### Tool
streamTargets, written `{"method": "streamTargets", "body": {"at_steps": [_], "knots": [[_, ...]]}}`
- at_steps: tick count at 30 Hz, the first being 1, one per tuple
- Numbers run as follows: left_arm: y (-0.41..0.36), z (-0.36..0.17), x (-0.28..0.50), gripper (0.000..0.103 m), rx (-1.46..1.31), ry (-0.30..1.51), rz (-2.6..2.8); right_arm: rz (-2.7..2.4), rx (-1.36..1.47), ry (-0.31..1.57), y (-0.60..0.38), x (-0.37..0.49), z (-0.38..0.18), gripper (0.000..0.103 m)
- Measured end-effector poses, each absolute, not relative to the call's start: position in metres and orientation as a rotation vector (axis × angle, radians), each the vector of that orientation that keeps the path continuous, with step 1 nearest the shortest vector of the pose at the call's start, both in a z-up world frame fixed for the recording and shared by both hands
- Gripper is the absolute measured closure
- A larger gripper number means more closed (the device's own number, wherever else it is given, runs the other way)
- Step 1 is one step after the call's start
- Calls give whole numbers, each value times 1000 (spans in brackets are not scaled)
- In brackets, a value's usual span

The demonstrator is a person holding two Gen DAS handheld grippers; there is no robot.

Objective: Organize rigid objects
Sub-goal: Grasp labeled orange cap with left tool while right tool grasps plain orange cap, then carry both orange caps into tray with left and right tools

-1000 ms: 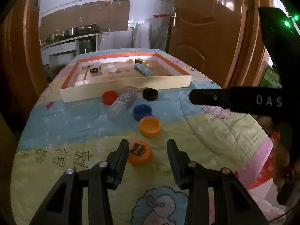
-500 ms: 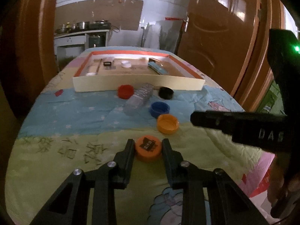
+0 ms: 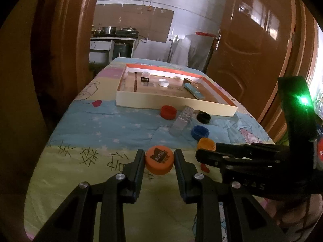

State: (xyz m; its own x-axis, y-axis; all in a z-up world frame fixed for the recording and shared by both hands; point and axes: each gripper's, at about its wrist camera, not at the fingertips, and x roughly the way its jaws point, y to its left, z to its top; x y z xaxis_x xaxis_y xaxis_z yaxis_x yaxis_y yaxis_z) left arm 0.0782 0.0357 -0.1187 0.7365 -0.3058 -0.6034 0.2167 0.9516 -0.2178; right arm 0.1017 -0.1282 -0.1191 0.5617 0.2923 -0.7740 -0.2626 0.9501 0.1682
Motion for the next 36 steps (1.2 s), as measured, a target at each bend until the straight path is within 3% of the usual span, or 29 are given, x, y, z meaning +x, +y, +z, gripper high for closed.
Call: {"method": "streamTargets", "body": {"at_steps": [4,6,36], "knots": [[36,-121,80,73,-139,691,-285,311,3,908,-123,105,-121,60],[37,-121,80,73,-143,692,-282,300,1,908,-123,106,-122,73],[16,-55,121,73,-103,596,-308,298,50,770,-150,114,-61,72]]}}
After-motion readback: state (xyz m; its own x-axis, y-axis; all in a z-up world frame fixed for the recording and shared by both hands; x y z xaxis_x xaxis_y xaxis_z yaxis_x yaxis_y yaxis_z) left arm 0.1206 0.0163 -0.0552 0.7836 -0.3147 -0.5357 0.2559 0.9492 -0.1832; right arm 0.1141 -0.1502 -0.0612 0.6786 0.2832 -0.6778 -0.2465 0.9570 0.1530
